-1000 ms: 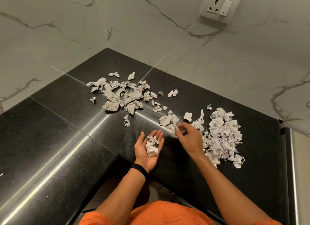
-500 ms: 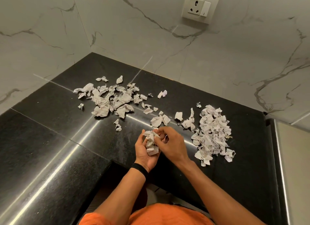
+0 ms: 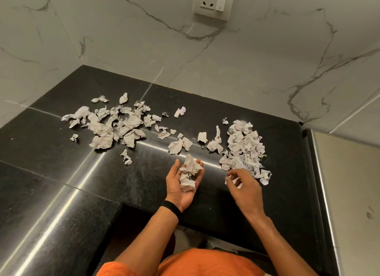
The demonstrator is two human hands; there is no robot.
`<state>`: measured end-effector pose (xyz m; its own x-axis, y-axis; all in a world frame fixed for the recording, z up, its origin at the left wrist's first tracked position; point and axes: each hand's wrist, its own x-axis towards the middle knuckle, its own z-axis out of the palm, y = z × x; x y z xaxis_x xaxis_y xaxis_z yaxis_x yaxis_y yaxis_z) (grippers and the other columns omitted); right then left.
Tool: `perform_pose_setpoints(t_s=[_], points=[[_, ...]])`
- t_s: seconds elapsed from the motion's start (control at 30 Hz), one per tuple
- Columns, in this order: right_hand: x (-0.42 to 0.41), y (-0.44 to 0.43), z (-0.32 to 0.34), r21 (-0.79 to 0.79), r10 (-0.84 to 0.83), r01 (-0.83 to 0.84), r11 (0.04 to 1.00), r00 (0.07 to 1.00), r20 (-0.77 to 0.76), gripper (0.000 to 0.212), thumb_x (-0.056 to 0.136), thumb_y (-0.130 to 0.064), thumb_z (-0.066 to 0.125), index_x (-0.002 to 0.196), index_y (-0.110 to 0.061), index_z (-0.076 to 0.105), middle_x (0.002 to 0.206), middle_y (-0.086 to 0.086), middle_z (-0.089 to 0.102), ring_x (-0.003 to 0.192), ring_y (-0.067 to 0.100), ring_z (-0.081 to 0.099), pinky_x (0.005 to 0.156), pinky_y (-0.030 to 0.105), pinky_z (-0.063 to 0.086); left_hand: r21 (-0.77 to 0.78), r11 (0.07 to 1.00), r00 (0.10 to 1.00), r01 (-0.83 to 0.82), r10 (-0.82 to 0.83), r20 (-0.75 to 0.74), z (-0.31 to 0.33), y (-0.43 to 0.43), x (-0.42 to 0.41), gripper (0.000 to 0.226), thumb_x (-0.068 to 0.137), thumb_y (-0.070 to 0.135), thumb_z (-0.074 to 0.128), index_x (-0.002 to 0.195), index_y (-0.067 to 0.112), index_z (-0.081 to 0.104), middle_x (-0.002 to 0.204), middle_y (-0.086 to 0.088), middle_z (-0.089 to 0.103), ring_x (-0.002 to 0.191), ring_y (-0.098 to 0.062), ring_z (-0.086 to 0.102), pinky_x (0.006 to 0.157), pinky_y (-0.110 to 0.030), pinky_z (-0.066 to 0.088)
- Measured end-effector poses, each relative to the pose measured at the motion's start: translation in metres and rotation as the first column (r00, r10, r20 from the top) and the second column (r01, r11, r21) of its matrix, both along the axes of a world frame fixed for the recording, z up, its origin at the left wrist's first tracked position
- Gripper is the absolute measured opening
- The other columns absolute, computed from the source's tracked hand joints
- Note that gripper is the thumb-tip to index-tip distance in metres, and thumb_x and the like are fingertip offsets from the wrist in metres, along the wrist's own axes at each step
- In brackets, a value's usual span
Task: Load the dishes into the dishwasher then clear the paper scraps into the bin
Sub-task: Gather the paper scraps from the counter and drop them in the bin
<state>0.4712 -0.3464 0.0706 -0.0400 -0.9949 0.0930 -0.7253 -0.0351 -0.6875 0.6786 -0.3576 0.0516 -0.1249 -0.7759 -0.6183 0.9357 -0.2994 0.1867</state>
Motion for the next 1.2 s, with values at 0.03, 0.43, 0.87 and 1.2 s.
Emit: perform_pose_setpoints(t_s=[0.03,0.43,0.87,1.2], points=[[-0.009,0.005,-0.002,0.015,-0.012,0.013,1.0,0.999,-0.036,0.015,0.089,-0.029,0.075,0.103,-0.032,0.068,0.098,-0.019,0.064,0.084,-0.002,0.061,0.079,0.029,0.056,0.004,1.0,1.0,0.012,-0.012,-0.005,0.0,0.0,-0.003,0.05,0.098,0.038,0.059,0.127,-0.003,0.062,0.131,-0.027,0.063,0.129,-0.039,0.057,0.111,-0.05,0.044],[-0.017,0.029,-0.027,0.082,0.038,-0.015,0.997,0.954,-0.296,0.021,0.095,-0.025,0.067,0.116,-0.029,0.068,0.105,-0.014,0.066,0.098,0.005,0.061,0.084,0.024,0.051,-0.012,0.986,0.986,0.164,-0.163,0.031,0.002,-0.002,-0.034,0.053,0.095,0.037,0.061,0.128,-0.005,0.06,0.127,-0.029,0.065,0.124,-0.039,0.061,0.111,-0.051,0.044],[0.023,0.017,0.044,0.048,-0.085,0.075,0.996,0.963,0.255,0.015,0.087,-0.02,0.077,0.094,-0.032,0.071,0.088,-0.021,0.071,0.083,0.002,0.067,0.076,0.019,0.054,-0.02,0.976,0.974,0.219,-0.217,0.07,-0.003,-0.008,-0.052,0.049,0.098,0.043,0.057,0.121,0.0,0.063,0.125,-0.024,0.067,0.125,-0.037,0.06,0.106,-0.048,0.047],[0.05,0.012,0.044,0.082,0.004,-0.026,0.996,0.967,0.255,0.014,0.086,-0.022,0.078,0.095,-0.031,0.073,0.086,-0.021,0.073,0.084,-0.003,0.067,0.076,0.014,0.05,-0.041,0.973,0.974,0.228,-0.227,0.026,-0.006,-0.008,-0.061,0.063,0.093,0.038,0.052,0.145,0.002,0.051,0.143,-0.025,0.055,0.134,-0.039,0.053,0.116,-0.05,0.039]])
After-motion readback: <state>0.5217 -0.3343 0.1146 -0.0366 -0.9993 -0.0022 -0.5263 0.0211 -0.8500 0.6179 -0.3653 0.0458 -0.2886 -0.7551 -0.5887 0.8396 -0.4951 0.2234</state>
